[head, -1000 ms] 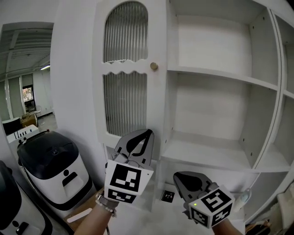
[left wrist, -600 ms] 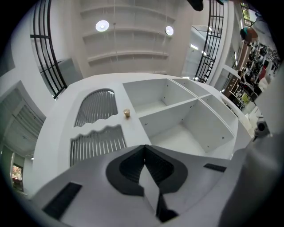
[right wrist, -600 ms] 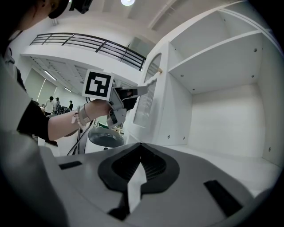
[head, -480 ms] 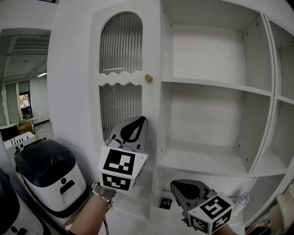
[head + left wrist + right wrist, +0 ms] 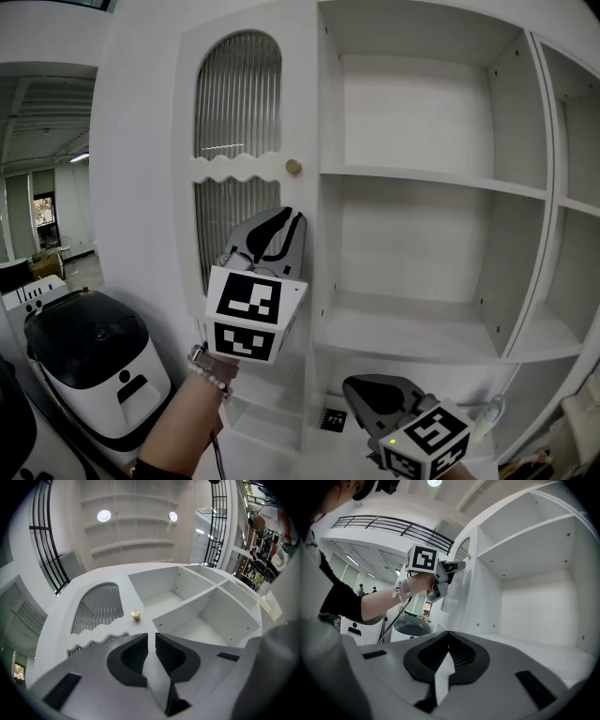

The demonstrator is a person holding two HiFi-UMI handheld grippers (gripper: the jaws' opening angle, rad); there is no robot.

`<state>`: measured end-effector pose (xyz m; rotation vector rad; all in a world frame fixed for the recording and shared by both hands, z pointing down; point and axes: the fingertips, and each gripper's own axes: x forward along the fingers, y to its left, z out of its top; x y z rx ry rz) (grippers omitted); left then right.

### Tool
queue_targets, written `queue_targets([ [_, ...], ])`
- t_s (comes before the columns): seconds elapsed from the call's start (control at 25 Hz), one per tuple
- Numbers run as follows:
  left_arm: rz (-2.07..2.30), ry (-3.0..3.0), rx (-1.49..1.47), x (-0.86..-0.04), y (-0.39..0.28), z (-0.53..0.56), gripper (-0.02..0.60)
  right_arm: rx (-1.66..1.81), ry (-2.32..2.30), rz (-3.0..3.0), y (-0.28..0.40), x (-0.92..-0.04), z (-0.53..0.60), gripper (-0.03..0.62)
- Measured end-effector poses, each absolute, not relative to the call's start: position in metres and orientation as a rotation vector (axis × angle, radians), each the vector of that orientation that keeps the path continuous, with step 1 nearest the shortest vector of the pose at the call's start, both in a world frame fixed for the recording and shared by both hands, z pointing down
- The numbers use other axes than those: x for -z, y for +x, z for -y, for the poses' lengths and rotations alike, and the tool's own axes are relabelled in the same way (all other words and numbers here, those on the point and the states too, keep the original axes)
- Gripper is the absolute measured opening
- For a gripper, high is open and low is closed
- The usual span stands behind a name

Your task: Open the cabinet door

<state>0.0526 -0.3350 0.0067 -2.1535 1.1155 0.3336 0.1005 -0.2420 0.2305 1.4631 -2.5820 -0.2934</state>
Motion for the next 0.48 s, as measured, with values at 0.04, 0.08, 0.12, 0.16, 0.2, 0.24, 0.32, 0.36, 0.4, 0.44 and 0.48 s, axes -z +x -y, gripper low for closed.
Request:
queue_targets([
  [0.04, -1.118, -2.148, -0.336, -0.003, 0.053, 0.336, 0.038, 0.295, 1.462, 2.584, 0.100, -0.230, 0.242, 0.002],
  [0.08, -1.120, -2.148, -0.339, 0.001, 0.053, 0.338, 0.042, 0.297, 1.460, 2.586, 0.099, -0.229, 0.242, 0.002],
  [0.12, -1.123, -2.152, -0.343, 0.004, 0.053, 0.340, 0.047, 0.299, 1.458, 2.588, 0.098, -0.228, 0.242, 0.002],
  [0.16, -1.127, -2.158, -0.349, 0.007, 0.053, 0.342, 0.056, 0.300, 1.455, 2.590, 0.097, -0.228, 0.243, 0.002],
  [0.2, -1.133, -2.163, -0.357, 0.011, 0.053, 0.344, 0.062, 0.300, 1.453, 2.592, 0.096, -0.227, 0.243, 0.002],
  [0.24, -1.140, -2.163, -0.365, 0.014, 0.053, 0.345, 0.066, 0.299, 1.450, 2.595, 0.095, -0.227, 0.243, 0.002],
  [0.32, -1.147, -2.152, -0.375, 0.021, 0.052, 0.347, 0.072, 0.296, 1.440, 2.601, 0.092, -0.227, 0.245, 0.002],
  [0.36, -1.148, -2.143, -0.375, 0.023, 0.052, 0.347, 0.074, 0.295, 1.435, 2.604, 0.090, -0.227, 0.246, 0.002],
  [0.4, -1.147, -2.132, -0.372, 0.025, 0.053, 0.347, 0.075, 0.294, 1.431, 2.607, 0.088, -0.227, 0.247, 0.002],
  [0.44, -1.148, -2.122, -0.369, 0.027, 0.053, 0.347, 0.077, 0.296, 1.427, 2.609, 0.087, -0.227, 0.247, 0.002],
  [0.48, -1.149, -2.116, -0.370, 0.029, 0.053, 0.347, 0.077, 0.300, 1.423, 2.611, 0.085, -0.227, 0.248, 0.002],
])
